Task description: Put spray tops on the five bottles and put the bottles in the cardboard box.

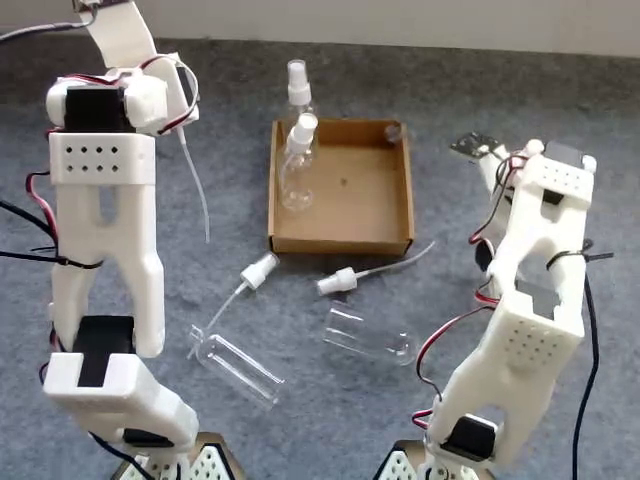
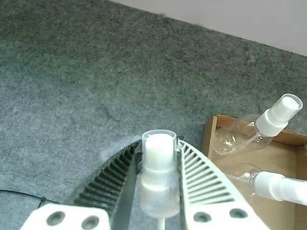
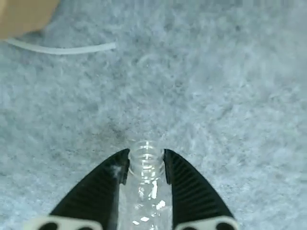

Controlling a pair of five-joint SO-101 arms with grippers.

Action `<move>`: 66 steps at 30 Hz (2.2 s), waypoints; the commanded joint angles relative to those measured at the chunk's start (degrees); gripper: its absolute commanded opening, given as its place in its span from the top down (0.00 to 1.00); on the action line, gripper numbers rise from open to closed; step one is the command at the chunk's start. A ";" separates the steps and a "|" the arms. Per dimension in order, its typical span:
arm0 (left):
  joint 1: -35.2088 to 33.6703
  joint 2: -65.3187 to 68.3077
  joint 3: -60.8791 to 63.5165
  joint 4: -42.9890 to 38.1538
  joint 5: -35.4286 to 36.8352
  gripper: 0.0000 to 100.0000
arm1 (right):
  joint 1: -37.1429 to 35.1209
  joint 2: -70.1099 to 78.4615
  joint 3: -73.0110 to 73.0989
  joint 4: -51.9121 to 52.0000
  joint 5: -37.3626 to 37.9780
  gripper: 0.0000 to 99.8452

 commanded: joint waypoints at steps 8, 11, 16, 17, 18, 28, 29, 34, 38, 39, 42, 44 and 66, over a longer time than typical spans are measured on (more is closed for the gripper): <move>0.92 -3.12 -2.86 1.85 0.18 1.00 | -0.13 -1.10 2.33 0.40 -1.14 0.83; 0.40 -3.12 -2.95 1.67 0.18 1.00 | -0.04 -1.19 2.33 0.40 -1.14 0.82; 0.40 -2.95 -2.95 1.76 0.18 1.00 | 0.04 -1.27 2.59 0.57 -1.23 0.82; 0.40 -2.95 -2.95 1.76 0.18 1.00 | 0.04 -1.27 2.59 0.75 -1.58 0.82; 0.40 -2.95 -2.95 1.76 0.18 1.00 | 0.04 -1.36 2.59 0.75 -2.73 0.82; 0.40 -2.95 -2.95 1.67 -2.64 1.00 | 0.92 -1.63 2.15 4.79 -4.57 0.77; 0.40 -2.95 -2.95 1.67 -2.64 1.00 | 1.10 -1.63 2.15 5.67 -4.57 0.74; 0.40 -2.77 -2.95 1.49 -2.64 1.00 | 2.51 -1.80 2.07 8.31 -6.42 0.69; 0.40 -2.68 -2.95 1.41 -2.64 1.00 | 2.59 -2.59 2.59 9.01 -6.51 0.69; 0.40 -2.68 -2.95 1.41 -2.64 1.00 | 2.59 -3.65 2.59 8.92 -6.33 0.69; 0.40 -2.68 -2.95 1.41 -2.64 1.00 | 2.68 -7.96 3.47 8.66 -6.15 0.69; 0.40 -2.68 -2.95 1.41 -2.64 1.00 | 3.12 -11.65 6.73 8.57 -5.98 0.69; 0.40 -2.68 -2.86 1.41 -2.55 1.00 | 0.75 -18.59 28.53 -10.86 -10.02 0.69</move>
